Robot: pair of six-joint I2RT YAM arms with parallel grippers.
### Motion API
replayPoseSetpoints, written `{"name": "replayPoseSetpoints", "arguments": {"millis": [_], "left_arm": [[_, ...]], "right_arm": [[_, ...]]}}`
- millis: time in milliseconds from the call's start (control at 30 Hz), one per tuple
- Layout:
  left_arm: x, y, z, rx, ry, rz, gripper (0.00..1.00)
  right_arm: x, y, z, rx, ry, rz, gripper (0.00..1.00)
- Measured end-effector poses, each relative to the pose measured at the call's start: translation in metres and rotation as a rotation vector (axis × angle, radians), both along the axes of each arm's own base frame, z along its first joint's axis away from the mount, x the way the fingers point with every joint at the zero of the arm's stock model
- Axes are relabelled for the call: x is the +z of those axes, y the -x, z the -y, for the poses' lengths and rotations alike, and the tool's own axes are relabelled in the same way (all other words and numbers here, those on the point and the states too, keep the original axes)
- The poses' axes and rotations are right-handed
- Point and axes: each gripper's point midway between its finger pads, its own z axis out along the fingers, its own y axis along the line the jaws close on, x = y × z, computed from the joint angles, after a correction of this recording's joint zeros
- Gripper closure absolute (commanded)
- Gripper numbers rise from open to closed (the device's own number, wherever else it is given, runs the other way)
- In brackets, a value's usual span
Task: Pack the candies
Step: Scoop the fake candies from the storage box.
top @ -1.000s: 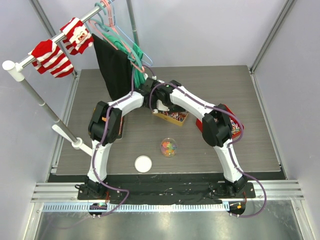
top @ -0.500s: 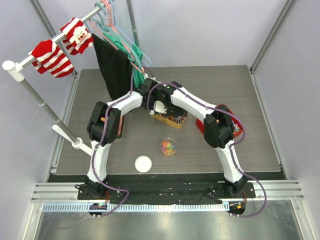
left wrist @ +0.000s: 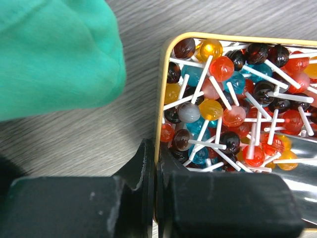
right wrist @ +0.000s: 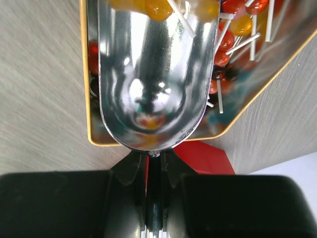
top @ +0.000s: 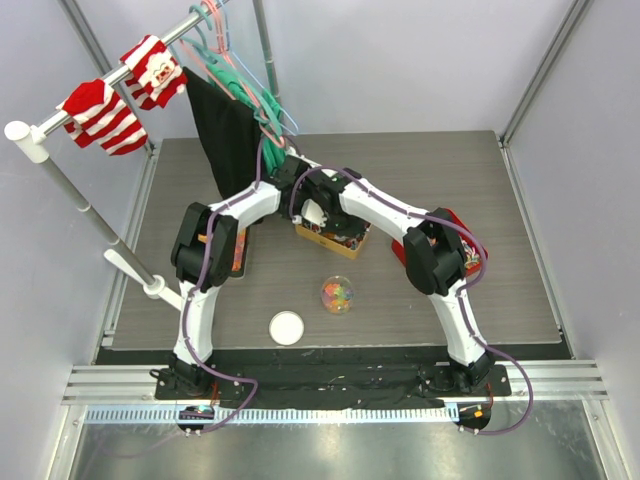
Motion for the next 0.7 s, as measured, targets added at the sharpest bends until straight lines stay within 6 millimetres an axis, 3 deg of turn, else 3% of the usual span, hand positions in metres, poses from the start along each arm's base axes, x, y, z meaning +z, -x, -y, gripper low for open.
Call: {"name": "replayPoseSetpoints", "arguments": {"millis": [700], "left_arm": [[-0.001,-0.004,-0.011,0.041,0.011,-0.006,1.0]], "right_arm": [[-0.024,-0.01,-0.023,-0.067,-0.126,0.132,0.99]]}}
